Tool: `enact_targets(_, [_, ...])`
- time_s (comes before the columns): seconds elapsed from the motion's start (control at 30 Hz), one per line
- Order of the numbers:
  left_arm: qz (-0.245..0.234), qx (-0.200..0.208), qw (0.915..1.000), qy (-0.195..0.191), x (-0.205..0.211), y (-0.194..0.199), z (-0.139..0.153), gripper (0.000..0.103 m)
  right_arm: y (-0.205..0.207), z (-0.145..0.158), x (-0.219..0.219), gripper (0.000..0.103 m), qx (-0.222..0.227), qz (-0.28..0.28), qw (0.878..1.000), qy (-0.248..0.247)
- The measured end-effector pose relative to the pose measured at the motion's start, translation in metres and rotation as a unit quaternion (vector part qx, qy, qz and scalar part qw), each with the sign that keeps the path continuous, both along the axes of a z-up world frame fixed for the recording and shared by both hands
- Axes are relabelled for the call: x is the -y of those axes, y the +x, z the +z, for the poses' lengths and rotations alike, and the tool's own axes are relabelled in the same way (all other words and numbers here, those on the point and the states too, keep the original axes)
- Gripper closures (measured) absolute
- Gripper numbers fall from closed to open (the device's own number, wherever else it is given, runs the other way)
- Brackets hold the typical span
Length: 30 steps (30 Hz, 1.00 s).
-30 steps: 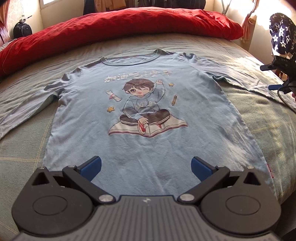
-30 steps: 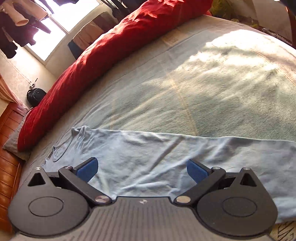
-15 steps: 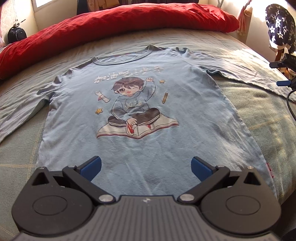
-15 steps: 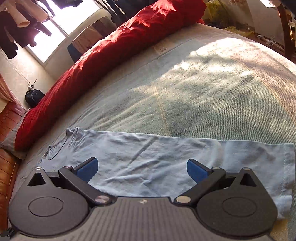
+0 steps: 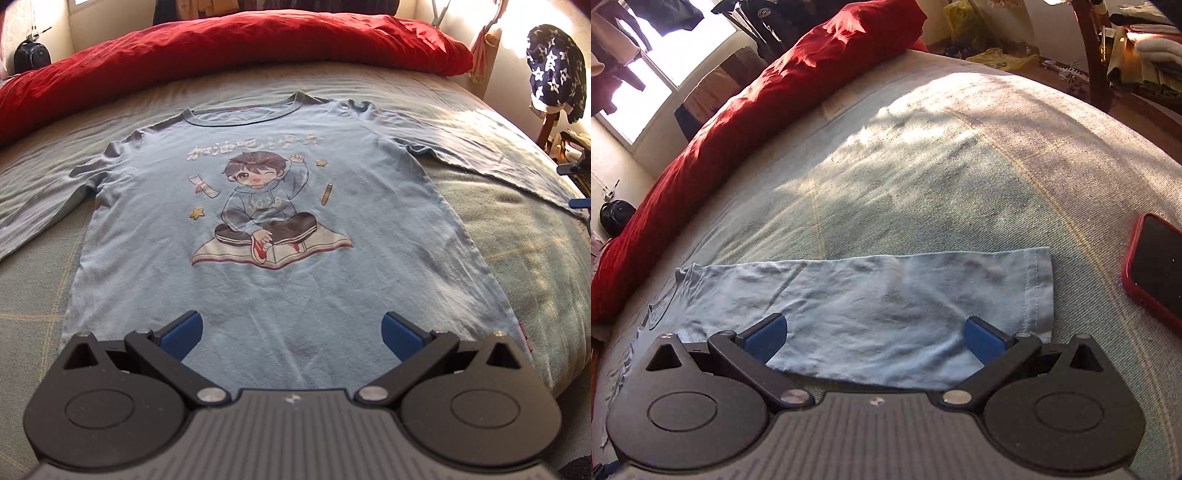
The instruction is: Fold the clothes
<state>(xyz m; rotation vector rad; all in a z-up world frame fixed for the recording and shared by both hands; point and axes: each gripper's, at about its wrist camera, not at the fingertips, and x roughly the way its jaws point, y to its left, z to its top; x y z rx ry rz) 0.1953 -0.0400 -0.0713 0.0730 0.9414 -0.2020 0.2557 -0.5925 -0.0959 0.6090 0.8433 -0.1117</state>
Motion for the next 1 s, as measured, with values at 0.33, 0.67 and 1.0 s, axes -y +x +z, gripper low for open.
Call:
enact_targets(0.33, [0.005, -0.017, 0.9992, -0.035, -0.022, 0.001, -0.023, 0.001, -0.003, 0.046, -0.079, 0.000, 0.003, 0.063, 0.992, -0.111])
enact_targets(0.67, [0.019, -0.008, 0.9997, -0.010, -0.050, 0.035, 0.012, 0.001, 0.057, 0.076, -0.262, 0.000, 0.087, 0.239, 0.956, -0.146])
enact_targets(1.0, [0.052, 0.015, 0.9975, -0.045, -0.068, 0.117, 0.038, 0.001, 0.207, 0.033, -0.290, 0.000, 0.053, 0.312, 0.948, -0.003])
